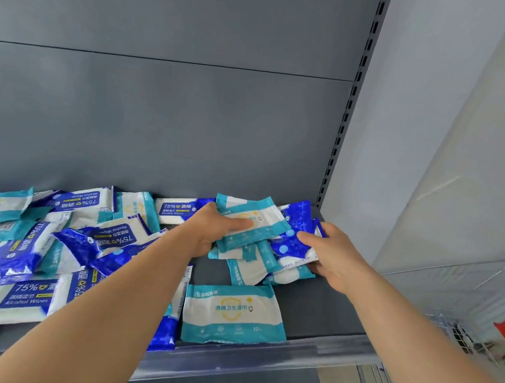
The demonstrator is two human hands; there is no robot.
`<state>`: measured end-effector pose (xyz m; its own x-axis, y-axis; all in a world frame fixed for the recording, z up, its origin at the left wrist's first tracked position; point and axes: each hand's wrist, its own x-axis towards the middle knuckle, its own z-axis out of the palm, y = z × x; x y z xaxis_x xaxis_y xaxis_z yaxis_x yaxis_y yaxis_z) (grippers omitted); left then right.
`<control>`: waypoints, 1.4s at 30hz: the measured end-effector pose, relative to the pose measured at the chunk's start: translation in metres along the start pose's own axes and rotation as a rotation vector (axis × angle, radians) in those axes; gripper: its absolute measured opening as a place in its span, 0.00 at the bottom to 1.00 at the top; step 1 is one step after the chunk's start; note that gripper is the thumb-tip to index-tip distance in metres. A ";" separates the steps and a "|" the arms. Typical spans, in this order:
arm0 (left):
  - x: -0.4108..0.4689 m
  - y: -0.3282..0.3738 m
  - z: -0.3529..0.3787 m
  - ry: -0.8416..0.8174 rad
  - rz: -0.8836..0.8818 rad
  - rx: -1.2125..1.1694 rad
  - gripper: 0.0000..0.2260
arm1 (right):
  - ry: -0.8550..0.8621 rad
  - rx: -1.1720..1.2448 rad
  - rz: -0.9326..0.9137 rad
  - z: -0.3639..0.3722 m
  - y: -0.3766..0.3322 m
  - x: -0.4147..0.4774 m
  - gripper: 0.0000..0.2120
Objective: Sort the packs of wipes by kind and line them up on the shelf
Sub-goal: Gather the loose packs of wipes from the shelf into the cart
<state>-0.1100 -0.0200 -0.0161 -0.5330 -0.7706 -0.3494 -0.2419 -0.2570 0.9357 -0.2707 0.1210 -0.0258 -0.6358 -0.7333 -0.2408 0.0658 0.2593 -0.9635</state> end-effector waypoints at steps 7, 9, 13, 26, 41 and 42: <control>0.006 -0.002 0.007 -0.021 0.031 -0.094 0.20 | -0.029 0.159 -0.011 0.001 -0.010 -0.001 0.08; 0.006 0.002 0.012 -0.020 0.083 -0.141 0.19 | -0.032 0.209 -0.033 -0.005 -0.015 -0.002 0.08; 0.004 0.023 0.032 0.005 0.230 -0.165 0.26 | 0.006 0.280 -0.130 -0.025 -0.030 -0.006 0.10; 0.003 0.041 0.236 -0.114 0.301 -0.186 0.29 | 0.080 0.232 -0.243 -0.233 -0.028 -0.007 0.09; 0.125 -0.116 0.517 -0.177 -0.064 -0.143 0.19 | 0.124 0.124 0.143 -0.478 0.154 0.132 0.08; 0.137 -0.130 0.528 -0.181 -0.091 -0.143 0.17 | 0.121 0.119 0.177 -0.485 0.170 0.147 0.09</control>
<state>-0.5799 0.2158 -0.2114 -0.6538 -0.6268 -0.4239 -0.1851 -0.4107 0.8928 -0.7261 0.3619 -0.1687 -0.6936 -0.6000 -0.3986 0.2703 0.2962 -0.9161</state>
